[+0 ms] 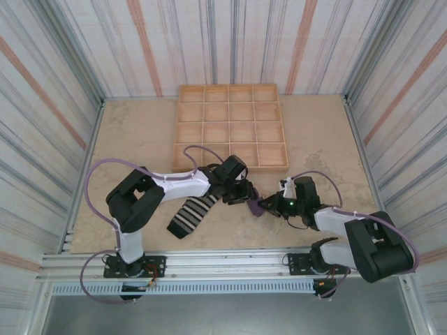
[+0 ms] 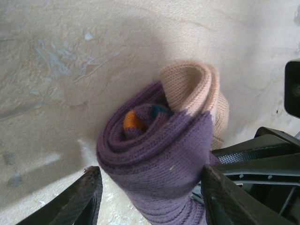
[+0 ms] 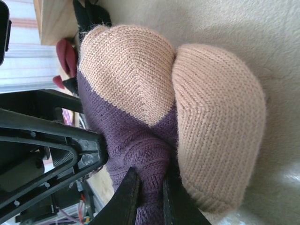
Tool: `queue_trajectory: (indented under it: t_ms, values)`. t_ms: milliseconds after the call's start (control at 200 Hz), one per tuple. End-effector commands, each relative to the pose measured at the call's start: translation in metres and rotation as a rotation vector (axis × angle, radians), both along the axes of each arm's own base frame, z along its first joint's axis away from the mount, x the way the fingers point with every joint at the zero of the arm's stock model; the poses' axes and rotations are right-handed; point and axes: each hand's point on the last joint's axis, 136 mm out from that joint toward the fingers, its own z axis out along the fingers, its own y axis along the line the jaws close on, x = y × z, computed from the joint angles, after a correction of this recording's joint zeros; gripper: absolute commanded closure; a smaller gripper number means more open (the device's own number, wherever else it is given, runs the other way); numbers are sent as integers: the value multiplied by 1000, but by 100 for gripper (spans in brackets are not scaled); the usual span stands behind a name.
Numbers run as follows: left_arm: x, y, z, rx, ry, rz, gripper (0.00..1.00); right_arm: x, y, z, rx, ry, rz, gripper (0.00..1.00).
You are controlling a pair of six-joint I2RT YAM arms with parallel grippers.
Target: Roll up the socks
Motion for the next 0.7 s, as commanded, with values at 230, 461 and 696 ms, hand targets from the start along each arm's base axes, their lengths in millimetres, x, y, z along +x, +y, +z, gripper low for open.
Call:
queue_trajectory:
  t_ms: [230,461,696]
  values:
    - [2,4,-20,105,42,65,73,-12,-4,-23,7,173,-41,93]
    - [-1,17,-18,229,81,28,99,-5,-13,-1,-188,61,-5,50]
    - [-3,23,-6,316,122,-25,99,-3,-19,26,-453,-136,31,31]
